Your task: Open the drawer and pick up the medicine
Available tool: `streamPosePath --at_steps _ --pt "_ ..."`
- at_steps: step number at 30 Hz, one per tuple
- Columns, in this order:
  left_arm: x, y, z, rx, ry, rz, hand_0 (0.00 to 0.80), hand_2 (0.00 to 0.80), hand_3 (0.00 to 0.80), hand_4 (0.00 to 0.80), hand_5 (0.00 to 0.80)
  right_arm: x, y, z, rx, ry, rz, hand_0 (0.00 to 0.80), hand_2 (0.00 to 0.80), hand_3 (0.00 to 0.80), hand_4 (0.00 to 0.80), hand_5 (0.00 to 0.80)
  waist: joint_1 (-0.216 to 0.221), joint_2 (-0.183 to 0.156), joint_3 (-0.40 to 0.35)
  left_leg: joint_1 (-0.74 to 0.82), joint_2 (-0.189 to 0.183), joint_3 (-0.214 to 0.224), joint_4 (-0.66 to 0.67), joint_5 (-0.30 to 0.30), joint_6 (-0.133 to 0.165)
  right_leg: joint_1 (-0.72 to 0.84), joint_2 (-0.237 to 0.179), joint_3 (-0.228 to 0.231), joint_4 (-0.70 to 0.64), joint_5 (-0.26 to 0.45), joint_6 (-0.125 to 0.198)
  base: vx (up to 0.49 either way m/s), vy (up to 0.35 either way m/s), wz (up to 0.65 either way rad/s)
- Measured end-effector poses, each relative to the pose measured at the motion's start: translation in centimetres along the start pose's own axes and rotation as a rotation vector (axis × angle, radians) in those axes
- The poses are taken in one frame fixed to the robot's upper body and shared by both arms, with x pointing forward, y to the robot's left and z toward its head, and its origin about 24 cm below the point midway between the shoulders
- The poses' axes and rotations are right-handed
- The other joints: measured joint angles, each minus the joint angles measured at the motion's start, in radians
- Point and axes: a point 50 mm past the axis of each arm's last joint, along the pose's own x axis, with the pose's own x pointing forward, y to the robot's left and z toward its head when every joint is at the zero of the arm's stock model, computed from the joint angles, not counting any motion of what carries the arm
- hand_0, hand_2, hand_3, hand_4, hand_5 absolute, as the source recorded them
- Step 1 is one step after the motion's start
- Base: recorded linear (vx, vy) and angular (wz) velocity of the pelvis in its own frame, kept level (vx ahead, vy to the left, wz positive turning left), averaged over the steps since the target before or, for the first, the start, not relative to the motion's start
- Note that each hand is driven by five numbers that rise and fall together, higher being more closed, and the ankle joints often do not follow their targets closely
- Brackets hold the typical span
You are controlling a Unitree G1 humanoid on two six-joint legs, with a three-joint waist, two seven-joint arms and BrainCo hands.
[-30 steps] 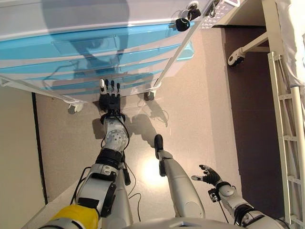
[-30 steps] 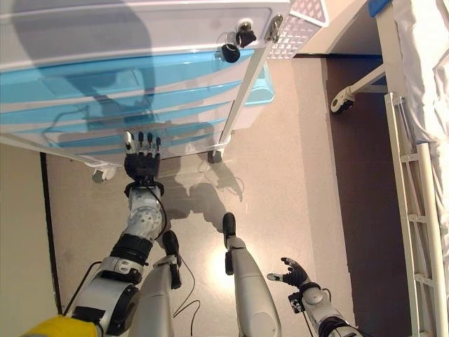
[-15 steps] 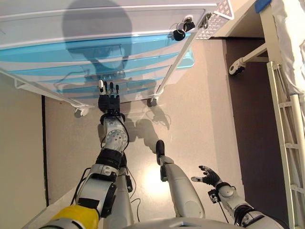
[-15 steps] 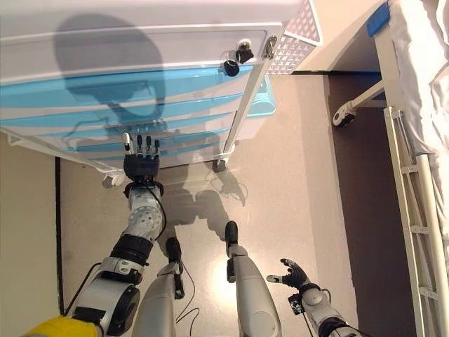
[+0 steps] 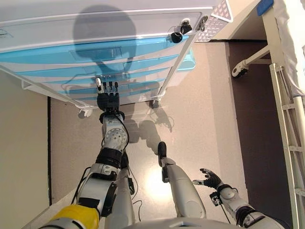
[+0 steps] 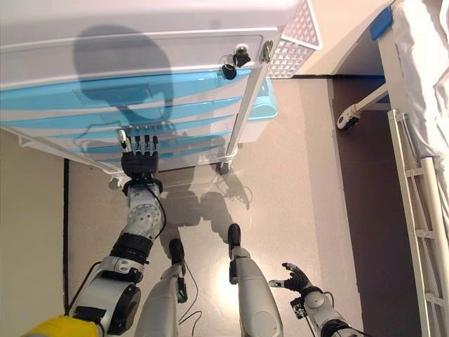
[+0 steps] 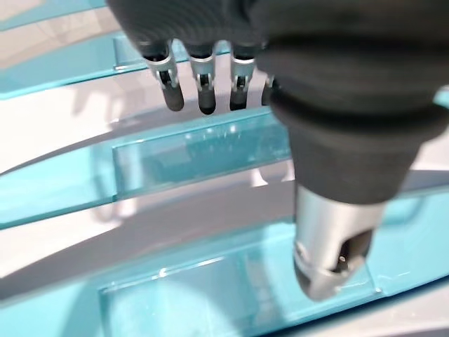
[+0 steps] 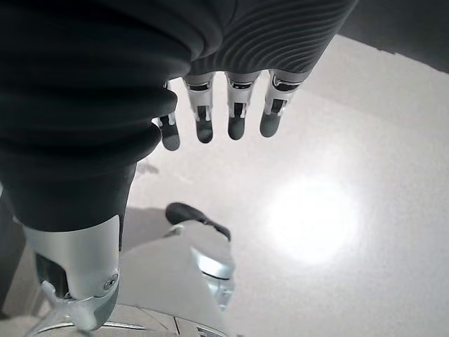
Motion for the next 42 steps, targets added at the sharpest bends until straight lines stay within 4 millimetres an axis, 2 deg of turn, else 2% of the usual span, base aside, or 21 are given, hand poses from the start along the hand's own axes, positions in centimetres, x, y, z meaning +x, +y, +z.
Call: streamPosePath --at_steps 27,32,38,42 --pt "0.1 0.4 0.0 -0.007 0.016 0.020 0.000 0.000 0.000 0.000 0.000 0.0 -0.1 0.0 -0.007 0.000 -0.001 0.000 0.000 0.000 0.000 0.000 0.000 0.000 0.000 0.019 0.000 0.004 0.001 0.000 0.000 0.016 0.000 0.005 0.004 0.003 -0.004 0.000 0.000 0.00" --pt "0.0 0.6 -0.3 -0.034 0.042 0.036 0.000 0.000 0.000 0.000 0.000 -0.1 -0.2 -0.4 -0.014 0.010 0.005 0.000 0.000 0.000 0.000 0.000 0.001 0.001 0.000 0.033 -0.001 -0.007 0.001 0.000 0.000 0.036 -0.002 -0.004 0.004 -0.001 -0.002 -0.014 -0.023 0.05" --pt "-0.4 0.4 -1.5 -0.011 0.102 0.003 0.000 0.000 0.000 0.000 0.000 -0.5 -0.2 -1.2 -0.015 0.031 0.017 0.000 0.000 0.000 0.000 0.000 0.009 0.007 0.005 0.035 -0.004 -0.044 -0.016 0.016 -0.002 0.049 -0.010 -0.043 0.004 -0.013 0.000 -0.029 -0.038 0.19" --pt "-0.8 0.6 -1.8 0.009 0.130 -0.023 0.000 0.000 0.000 0.000 0.000 -0.5 -0.2 -1.5 -0.016 0.038 0.018 0.000 0.000 0.000 0.000 0.000 0.007 0.010 0.006 0.035 -0.004 -0.050 -0.026 0.021 -0.002 0.049 -0.014 -0.056 0.012 -0.025 0.000 -0.009 -0.025 0.11"
